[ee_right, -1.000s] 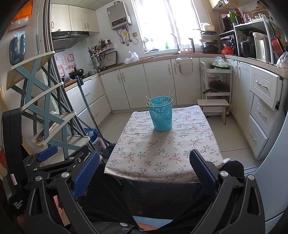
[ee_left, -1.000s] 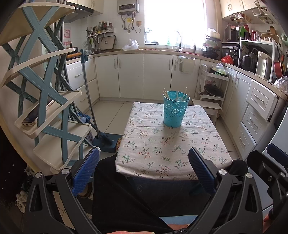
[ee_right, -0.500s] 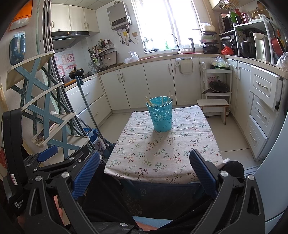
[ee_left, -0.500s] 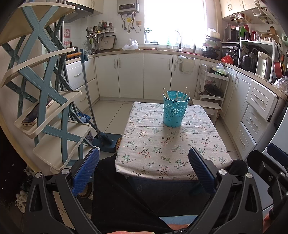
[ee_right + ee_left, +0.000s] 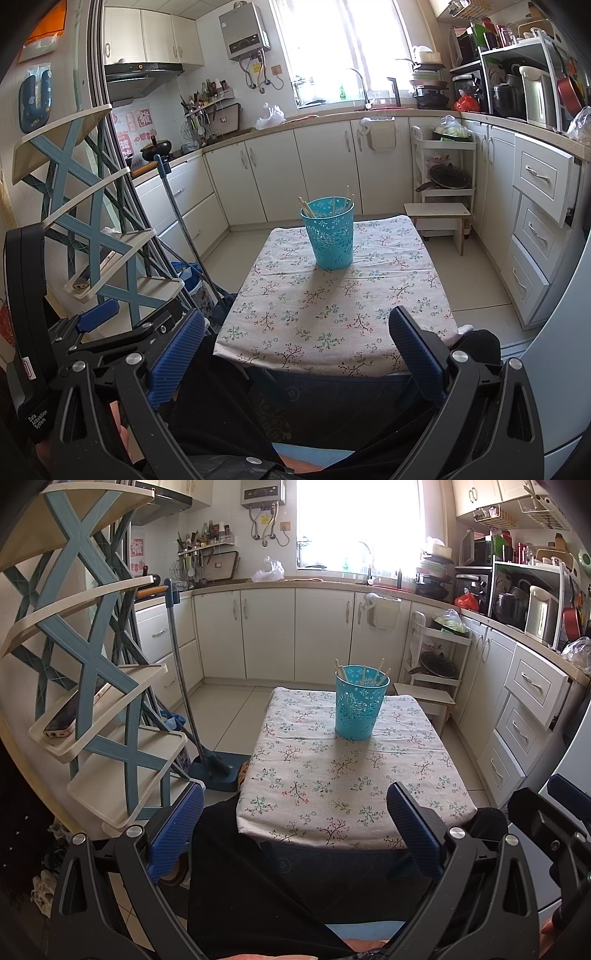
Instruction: Organize utensils
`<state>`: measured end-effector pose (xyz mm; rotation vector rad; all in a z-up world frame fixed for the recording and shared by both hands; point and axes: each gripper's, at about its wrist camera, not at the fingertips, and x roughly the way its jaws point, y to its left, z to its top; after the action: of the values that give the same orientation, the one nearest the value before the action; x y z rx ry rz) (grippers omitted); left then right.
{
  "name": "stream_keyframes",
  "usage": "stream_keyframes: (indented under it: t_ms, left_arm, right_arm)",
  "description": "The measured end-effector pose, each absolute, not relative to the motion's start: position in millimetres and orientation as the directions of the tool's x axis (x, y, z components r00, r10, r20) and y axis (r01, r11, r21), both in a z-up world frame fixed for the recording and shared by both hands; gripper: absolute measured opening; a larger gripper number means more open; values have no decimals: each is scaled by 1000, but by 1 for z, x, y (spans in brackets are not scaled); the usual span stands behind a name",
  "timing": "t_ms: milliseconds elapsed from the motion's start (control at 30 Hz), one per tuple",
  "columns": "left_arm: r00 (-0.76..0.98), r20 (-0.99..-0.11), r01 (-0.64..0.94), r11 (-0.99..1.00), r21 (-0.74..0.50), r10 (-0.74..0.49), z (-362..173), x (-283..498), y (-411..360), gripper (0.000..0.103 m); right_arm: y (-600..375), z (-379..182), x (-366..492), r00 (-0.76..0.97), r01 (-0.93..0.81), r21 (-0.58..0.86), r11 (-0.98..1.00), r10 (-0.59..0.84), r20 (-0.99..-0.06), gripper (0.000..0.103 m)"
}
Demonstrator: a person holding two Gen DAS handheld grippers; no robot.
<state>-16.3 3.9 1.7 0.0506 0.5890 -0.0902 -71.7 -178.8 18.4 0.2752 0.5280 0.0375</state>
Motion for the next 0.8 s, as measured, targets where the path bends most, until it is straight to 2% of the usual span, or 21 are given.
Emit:
stream_keyframes:
  t_ms: [800]
  left_arm:
    - [826,-559,99,995,21,-70,2,-16,4,95]
  right_arm:
    - [-177,15,-75,862,36,270,962,107,-496,96]
